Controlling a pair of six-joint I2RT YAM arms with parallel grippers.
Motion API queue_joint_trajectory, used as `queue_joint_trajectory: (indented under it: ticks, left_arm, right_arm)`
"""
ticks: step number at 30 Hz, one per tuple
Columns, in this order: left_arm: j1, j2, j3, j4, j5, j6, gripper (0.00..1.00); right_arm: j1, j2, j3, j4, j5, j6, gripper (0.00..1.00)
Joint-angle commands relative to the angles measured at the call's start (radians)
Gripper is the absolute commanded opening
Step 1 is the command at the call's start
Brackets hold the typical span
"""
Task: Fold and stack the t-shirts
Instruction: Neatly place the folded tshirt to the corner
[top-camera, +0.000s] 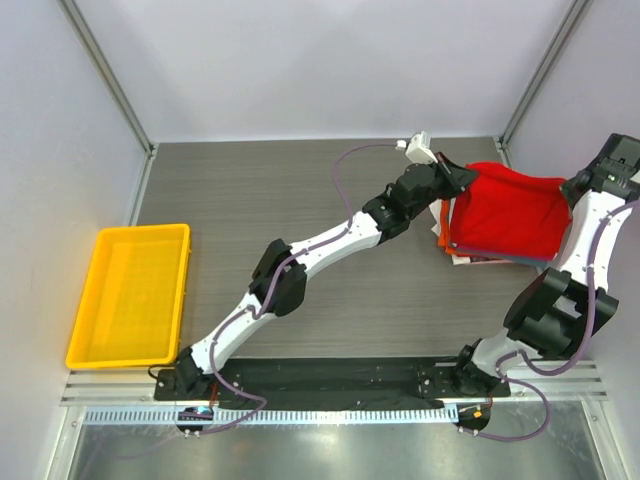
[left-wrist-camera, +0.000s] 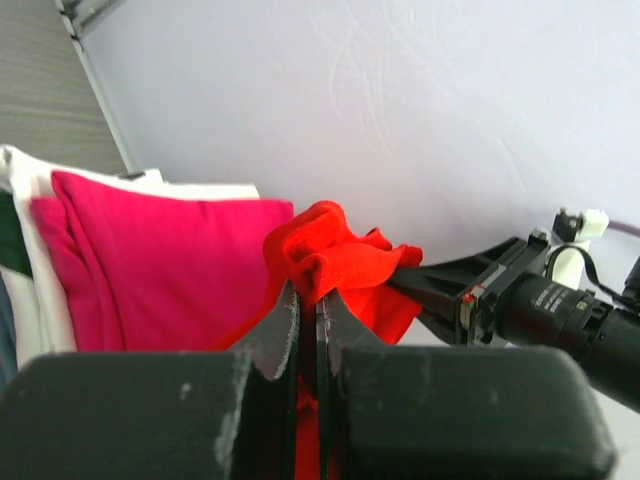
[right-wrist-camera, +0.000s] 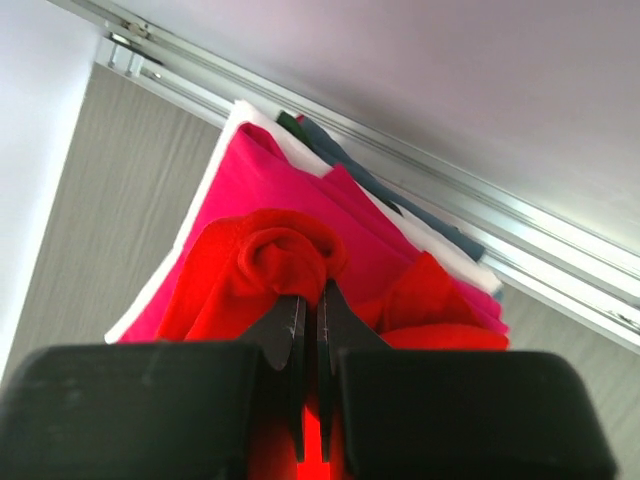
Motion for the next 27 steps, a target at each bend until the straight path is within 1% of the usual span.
queue_joint_trajectory:
  ticks: [1, 5, 6, 7, 8, 9, 10, 11, 12, 14, 15, 16, 17, 18, 19, 20, 21, 24, 25, 26, 27]
  left_arm:
    - [0.054, 0.058, 0.108, 0.126, -0.107, -0.029, 0.0]
    - [0.083, 0.13, 0.157, 0.154, -0.156, -0.073, 0.02]
    - [0.092, 0.154, 0.159, 0.178, -0.183, -0.078, 0.04]
    - [0.097, 0.17, 0.166, 0.2, -0.193, -0.073, 0.2]
    - [0.103, 0.186, 0.185, 0.205, -0.197, -0.066, 0.33]
    - [0.114, 0.202, 0.203, 0.188, -0.217, -0.06, 0.45]
    - [0.12, 0.213, 0.205, 0.192, -0.223, -0.058, 0.63]
    - [0.125, 0.21, 0.199, 0.197, -0.223, -0.053, 0.71]
    - [0.14, 0.202, 0.194, 0.197, -0.216, -0.029, 0.75]
    - [0.151, 0.161, 0.167, 0.191, -0.204, 0.003, 0.87]
    - [0.157, 0.136, 0.151, 0.186, -0.2, 0.023, 0.93]
    - [0.161, 0.113, 0.121, 0.183, -0.182, 0.073, 0.95]
    - [0.164, 0.058, 0.101, 0.182, -0.17, 0.094, 0.95]
    - [0.166, 0.03, 0.079, 0.179, -0.155, 0.12, 0.95]
    - [0.166, 0.0, 0.03, 0.17, -0.142, 0.152, 0.95]
    - [0.166, -0.07, 0.003, 0.159, -0.113, 0.17, 0.94]
    - [0.166, -0.103, -0.03, 0.14, -0.098, 0.18, 0.94]
    - [0.164, -0.253, -0.224, 0.113, -0.072, 0.195, 0.93]
    - [0.164, -0.281, -0.252, 0.104, -0.058, 0.197, 0.93]
    - [0.163, -0.301, -0.274, 0.09, -0.026, 0.197, 0.92]
    - [0.16, -0.329, -0.289, 0.082, -0.004, 0.197, 0.89]
  right_arm:
    - [-0.022, 0.053, 0.033, 0.161, 0.078, 0.019, 0.01]
    - [-0.022, 0.137, 0.081, 0.191, 0.056, 0.011, 0.01]
    - [-0.022, 0.166, 0.09, 0.201, 0.05, 0.013, 0.05]
    - [-0.022, 0.181, 0.093, 0.21, 0.039, 0.013, 0.14]
    - [-0.022, 0.192, 0.093, 0.219, 0.032, 0.016, 0.36]
    - [-0.02, 0.206, 0.083, 0.257, 0.021, 0.02, 0.78]
    - [-0.02, 0.212, 0.078, 0.279, 0.0, 0.011, 0.92]
    - [-0.02, 0.221, 0.09, 0.283, -0.001, 0.01, 0.99]
    - [-0.02, 0.231, 0.121, 0.279, -0.001, -0.001, 0.99]
    - [-0.02, 0.225, 0.141, 0.265, 0.01, -0.026, 0.98]
    - [-0.02, 0.214, 0.149, 0.253, 0.009, -0.029, 0.93]
    - [-0.019, 0.2, 0.147, 0.247, 0.006, -0.036, 0.9]
    - [-0.017, 0.162, 0.144, 0.239, 0.003, -0.044, 0.86]
    - [-0.01, 0.143, 0.135, 0.225, -0.002, -0.05, 0.77]
    - [-0.005, 0.122, 0.135, 0.213, -0.008, -0.058, 0.73]
    - [0.0, 0.094, 0.135, 0.196, -0.01, -0.073, 0.7]
    - [0.009, 0.077, 0.136, 0.164, -0.014, -0.082, 0.65]
    - [0.015, 0.005, 0.106, 0.136, -0.019, -0.104, 0.6]
    - [0.017, -0.011, 0.094, 0.138, -0.022, -0.108, 0.59]
    - [0.017, -0.047, 0.081, 0.135, -0.022, -0.113, 0.55]
    - [0.017, -0.062, 0.058, 0.133, -0.025, -0.118, 0.52]
